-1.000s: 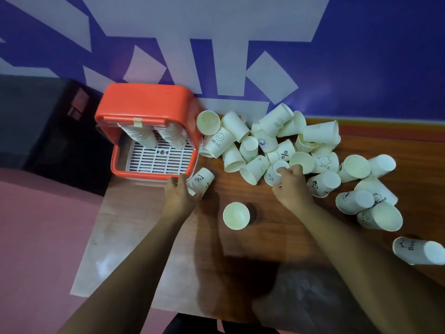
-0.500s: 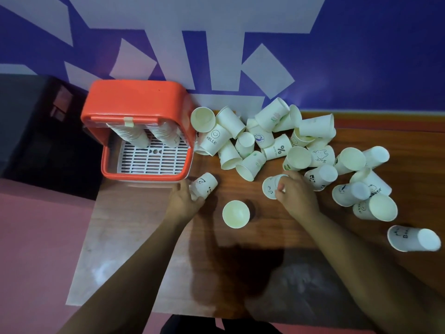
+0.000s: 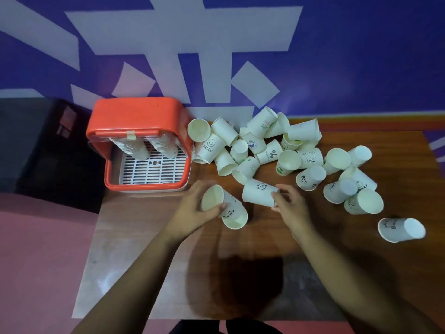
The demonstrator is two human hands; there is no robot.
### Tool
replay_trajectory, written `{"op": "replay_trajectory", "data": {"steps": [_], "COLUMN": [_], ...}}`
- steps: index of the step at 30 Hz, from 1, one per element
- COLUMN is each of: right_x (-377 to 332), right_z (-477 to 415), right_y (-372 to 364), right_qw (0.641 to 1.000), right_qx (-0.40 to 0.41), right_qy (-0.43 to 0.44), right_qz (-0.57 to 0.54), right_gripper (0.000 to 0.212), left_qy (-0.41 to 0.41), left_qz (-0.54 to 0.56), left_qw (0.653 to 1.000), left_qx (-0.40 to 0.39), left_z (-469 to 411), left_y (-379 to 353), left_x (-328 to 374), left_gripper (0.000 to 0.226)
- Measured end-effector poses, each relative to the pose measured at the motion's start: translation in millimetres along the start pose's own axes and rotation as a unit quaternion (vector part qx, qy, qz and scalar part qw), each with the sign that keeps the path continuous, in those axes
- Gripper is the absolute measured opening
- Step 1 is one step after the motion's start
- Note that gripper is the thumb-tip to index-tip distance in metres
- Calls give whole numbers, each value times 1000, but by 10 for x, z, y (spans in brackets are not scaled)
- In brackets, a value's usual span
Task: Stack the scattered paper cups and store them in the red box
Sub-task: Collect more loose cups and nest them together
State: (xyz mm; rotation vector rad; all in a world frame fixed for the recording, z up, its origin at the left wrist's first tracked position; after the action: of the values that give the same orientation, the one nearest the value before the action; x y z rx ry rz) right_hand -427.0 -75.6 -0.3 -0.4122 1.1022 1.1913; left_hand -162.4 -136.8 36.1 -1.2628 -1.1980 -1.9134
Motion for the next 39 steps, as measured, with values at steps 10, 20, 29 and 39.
{"op": "replay_trajectory", "data": {"steps": [10, 20, 29, 39], "right_x": [61, -29, -228, -504], "right_z": [289, 498, 192, -562], "right_y": [84, -136, -94, 107], "right_qw": [997, 964, 981, 868], "right_qx": [36, -78, -22, 54], "right_qy": [-27, -89, 73, 139], "right_qz": [-63, -240, 177, 474], "right_gripper": [26, 19, 24, 48], "left_qy": [9, 81, -38, -44], "left_qz": [-211, 208, -48, -260], "left_qw": [969, 967, 995, 946], "left_qx": [-125, -120, -78, -190], "left_z": [12, 2, -3, 26], "left_y": [-594, -442, -139, -615], "left_x": [-311, 79, 88, -432], "left_gripper": [78, 84, 76, 93]}}
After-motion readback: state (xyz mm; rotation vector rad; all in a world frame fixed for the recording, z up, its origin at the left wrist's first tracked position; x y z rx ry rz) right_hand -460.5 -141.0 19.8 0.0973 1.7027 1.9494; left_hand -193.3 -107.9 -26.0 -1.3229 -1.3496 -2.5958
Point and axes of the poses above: each hand's wrist, its own z-axis away from the middle knuckle, its own y-axis out of the back of the hand, x = y × z, the point moved 2 cm from there along -z, towards the middle knuckle, and after that the axes turned 2 degrees about z, right-handed, at the moved point
